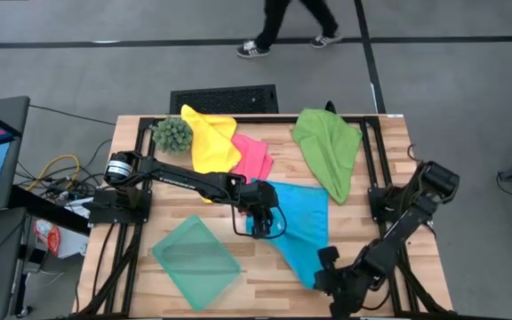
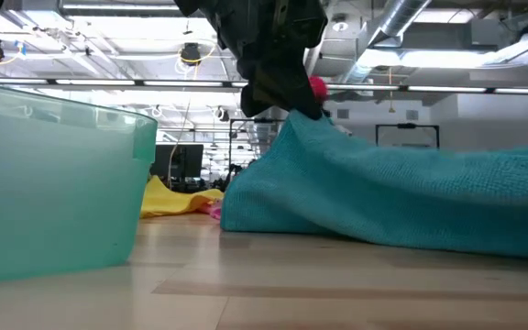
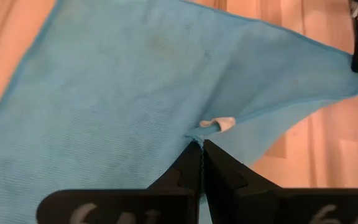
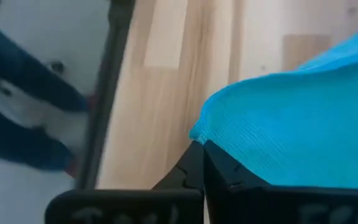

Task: Fold microfiber towels
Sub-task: Fold the blue microfiber towel

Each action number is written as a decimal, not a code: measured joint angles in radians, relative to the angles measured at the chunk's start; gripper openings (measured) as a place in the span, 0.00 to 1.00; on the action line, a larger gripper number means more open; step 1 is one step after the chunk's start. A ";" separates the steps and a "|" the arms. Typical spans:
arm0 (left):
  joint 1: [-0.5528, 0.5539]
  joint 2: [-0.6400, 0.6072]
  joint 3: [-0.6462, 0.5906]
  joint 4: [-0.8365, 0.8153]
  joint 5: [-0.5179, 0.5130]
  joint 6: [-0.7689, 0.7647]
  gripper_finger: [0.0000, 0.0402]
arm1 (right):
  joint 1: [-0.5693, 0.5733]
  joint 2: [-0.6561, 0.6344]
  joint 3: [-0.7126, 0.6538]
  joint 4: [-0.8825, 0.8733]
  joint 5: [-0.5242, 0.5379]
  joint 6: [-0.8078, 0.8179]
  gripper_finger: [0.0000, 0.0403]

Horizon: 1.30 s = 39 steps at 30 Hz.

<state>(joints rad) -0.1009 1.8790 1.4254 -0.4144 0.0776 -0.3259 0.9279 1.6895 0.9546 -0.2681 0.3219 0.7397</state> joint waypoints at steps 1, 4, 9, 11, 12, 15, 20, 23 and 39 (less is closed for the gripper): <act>0.000 0.000 0.000 0.000 0.006 -0.014 0.00 | 0.004 -0.018 0.000 -0.015 0.018 0.032 0.02; -0.002 0.000 0.000 -0.003 0.013 -0.055 0.00 | 0.007 -0.063 0.000 -0.093 0.090 0.158 0.02; -0.009 0.000 0.000 -0.073 0.012 -0.139 0.00 | -0.014 -0.126 0.000 -0.273 0.189 0.398 0.05; -0.018 0.000 0.000 -0.106 0.006 -0.170 0.00 | -0.025 -0.153 0.000 -0.345 0.217 0.479 0.05; -0.025 -0.004 0.000 -0.125 -0.007 -0.182 0.00 | -0.030 -0.169 0.000 -0.373 0.229 0.511 0.04; -0.044 -0.022 0.000 -0.152 -0.059 -0.216 0.00 | -0.055 -0.212 0.001 -0.465 0.253 0.571 0.03; -0.058 -0.061 0.000 -0.220 -0.185 -0.232 0.00 | -0.115 -0.268 0.001 -0.630 0.257 0.626 0.04; -0.053 -0.067 0.000 -0.255 -0.236 -0.220 0.00 | -0.156 -0.283 -0.003 -0.690 0.256 0.625 0.05; 0.043 -0.061 -0.002 -0.284 -0.330 -0.104 0.00 | -0.331 -0.411 -0.208 -0.651 0.226 0.644 0.06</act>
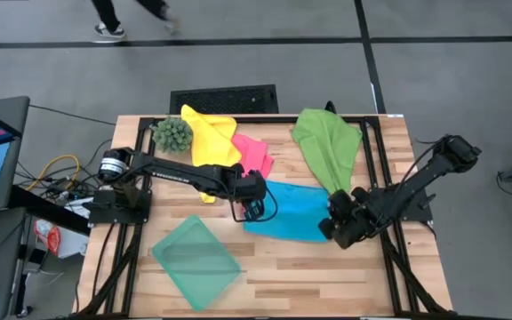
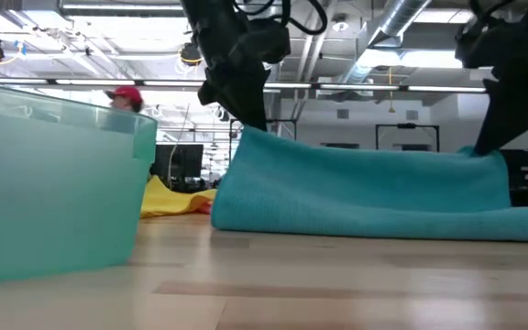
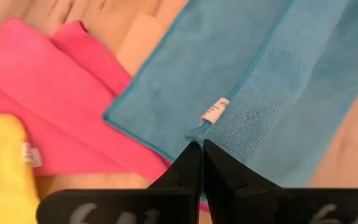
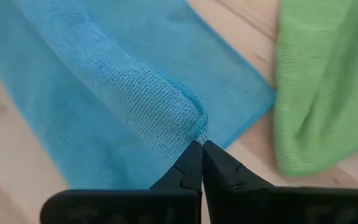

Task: Fold microfiber towels
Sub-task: Fold the blue microfiber towel

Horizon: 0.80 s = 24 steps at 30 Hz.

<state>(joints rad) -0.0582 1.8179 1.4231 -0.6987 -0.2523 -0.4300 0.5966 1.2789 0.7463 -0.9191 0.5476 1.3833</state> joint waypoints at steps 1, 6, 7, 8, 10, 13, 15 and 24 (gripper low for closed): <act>0.006 0.000 0.000 0.000 0.000 0.005 0.00 | -0.008 -0.005 -0.007 0.001 -0.001 0.000 0.06; 0.032 0.000 -0.006 0.010 -0.003 0.034 0.00 | -0.037 -0.012 -0.055 0.048 -0.015 -0.003 0.05; 0.038 0.000 -0.012 0.020 -0.003 0.034 0.00 | -0.043 -0.012 -0.064 0.056 -0.022 -0.003 0.06; 0.041 0.000 -0.019 0.024 -0.004 0.034 0.00 | -0.049 -0.012 -0.069 0.060 -0.027 -0.003 0.06; 0.048 0.000 -0.029 0.027 -0.003 0.035 0.00 | -0.059 -0.010 -0.071 0.062 -0.029 -0.003 0.07; 0.056 0.001 -0.066 0.077 0.000 0.035 0.00 | -0.078 -0.010 -0.071 0.062 -0.027 -0.019 0.07; 0.059 0.001 -0.085 0.094 0.002 0.032 0.00 | -0.093 -0.010 -0.071 0.066 -0.027 -0.043 0.07; 0.063 0.001 -0.126 0.201 -0.025 0.059 0.00 | -0.174 -0.009 -0.071 0.065 -0.030 -0.110 0.08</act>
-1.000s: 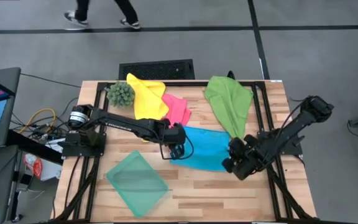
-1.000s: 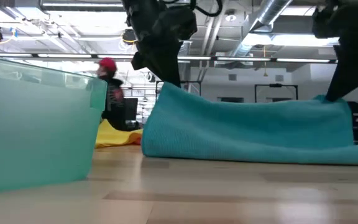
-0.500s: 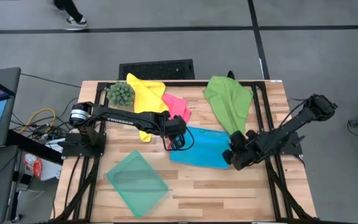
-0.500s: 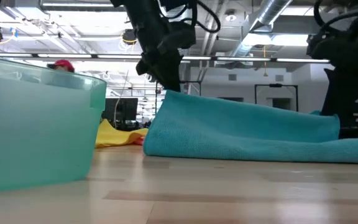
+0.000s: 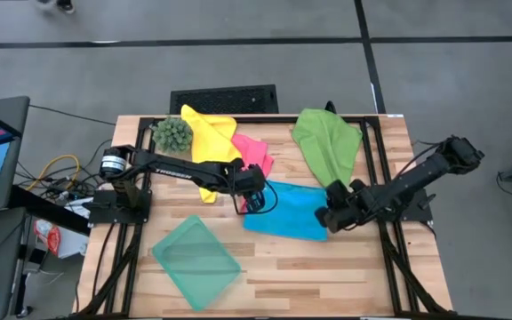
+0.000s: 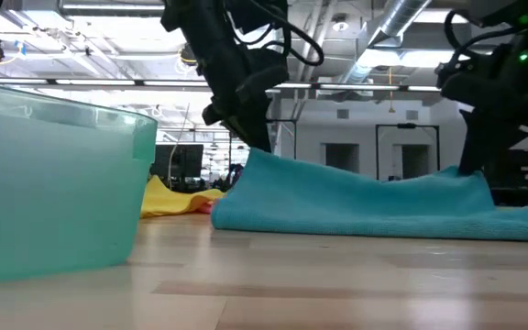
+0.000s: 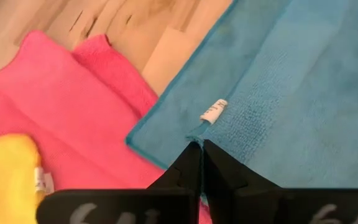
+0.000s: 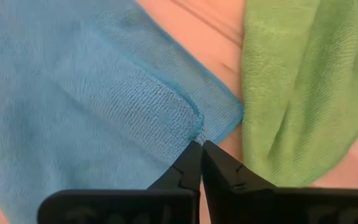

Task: Fold microfiber towels
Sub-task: Fold the blue microfiber towel

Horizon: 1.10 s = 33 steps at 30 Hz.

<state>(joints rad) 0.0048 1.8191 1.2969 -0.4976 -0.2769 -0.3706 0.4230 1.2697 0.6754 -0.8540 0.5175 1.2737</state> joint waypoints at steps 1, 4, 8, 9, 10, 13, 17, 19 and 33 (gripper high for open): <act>0.000 0.000 -0.010 0.007 -0.002 0.000 0.00 | -0.009 0.000 0.000 -0.001 0.000 -0.003 0.08; 0.000 0.000 -0.032 0.017 -0.042 -0.009 0.00 | -0.032 0.000 0.000 -0.001 0.000 -0.045 0.08; 0.002 0.000 -0.038 0.020 -0.056 -0.010 0.00 | -0.057 0.000 0.000 -0.005 -0.003 -0.053 0.08; 0.002 0.000 -0.038 0.023 -0.062 -0.008 0.00 | -0.061 0.000 0.000 -0.005 -0.005 -0.053 0.08; 0.002 0.000 -0.038 0.026 -0.070 -0.008 0.00 | -0.063 0.001 0.000 -0.005 -0.007 -0.053 0.08; 0.002 0.000 -0.038 0.049 -0.078 -0.005 0.00 | -0.066 0.001 0.000 -0.006 -0.017 -0.054 0.08; 0.002 0.000 -0.038 0.058 -0.076 0.013 0.00 | -0.066 0.001 0.000 -0.009 -0.020 -0.054 0.08; 0.002 0.000 -0.038 0.059 -0.076 0.018 0.00 | -0.066 0.001 0.000 -0.009 -0.020 -0.054 0.08; 0.014 0.000 -0.038 0.062 -0.085 0.065 0.26 | -0.099 0.100 -0.001 0.004 -0.048 -0.052 0.21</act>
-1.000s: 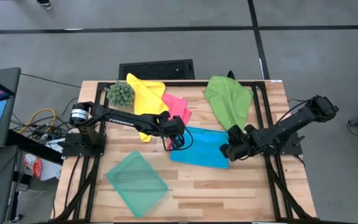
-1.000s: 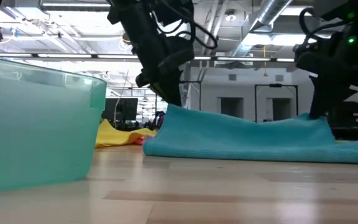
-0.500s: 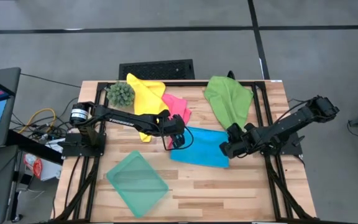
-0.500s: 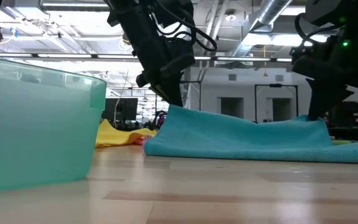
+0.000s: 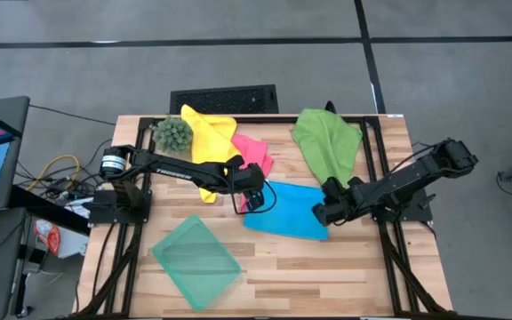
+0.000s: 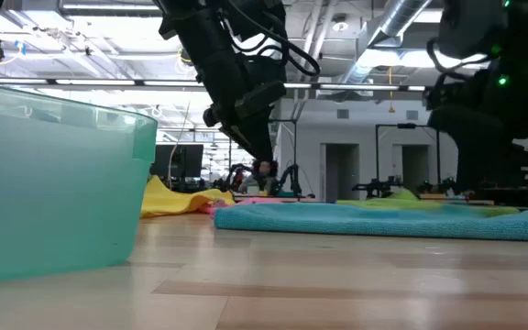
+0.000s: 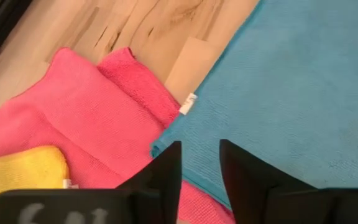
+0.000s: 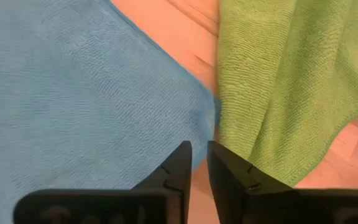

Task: Fold microfiber towels
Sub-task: Fold the blue microfiber towel

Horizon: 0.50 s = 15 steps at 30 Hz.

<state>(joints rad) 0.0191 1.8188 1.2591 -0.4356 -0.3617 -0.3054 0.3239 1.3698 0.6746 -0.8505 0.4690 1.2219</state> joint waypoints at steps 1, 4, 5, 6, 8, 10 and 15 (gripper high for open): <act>0.003 0.000 0.000 -0.002 -0.001 0.002 0.28 | -0.002 0.013 0.000 0.003 0.000 0.000 0.22; 0.009 0.000 0.000 0.001 0.001 0.020 0.31 | -0.006 0.034 0.000 0.002 0.000 -0.011 0.26; 0.009 0.000 0.000 0.005 0.010 0.034 0.32 | -0.003 0.033 0.000 -0.002 0.000 -0.019 0.28; 0.009 0.000 0.000 0.011 0.026 0.044 0.32 | -0.002 0.027 0.000 -0.004 0.000 -0.019 0.30; 0.008 -0.002 0.000 0.035 0.102 0.077 0.32 | 0.010 -0.002 0.007 -0.020 -0.001 -0.019 0.34; 0.003 -0.017 0.000 0.045 0.234 0.114 0.32 | 0.044 -0.051 0.028 -0.018 -0.002 -0.046 0.38; -0.049 -0.058 0.001 0.057 0.523 0.214 0.31 | 0.213 -0.203 0.049 0.063 0.001 -0.185 0.45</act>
<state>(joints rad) -0.0297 1.7606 1.2598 -0.3782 0.1617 -0.0912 0.5365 1.1663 0.7237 -0.7873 0.4698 1.0370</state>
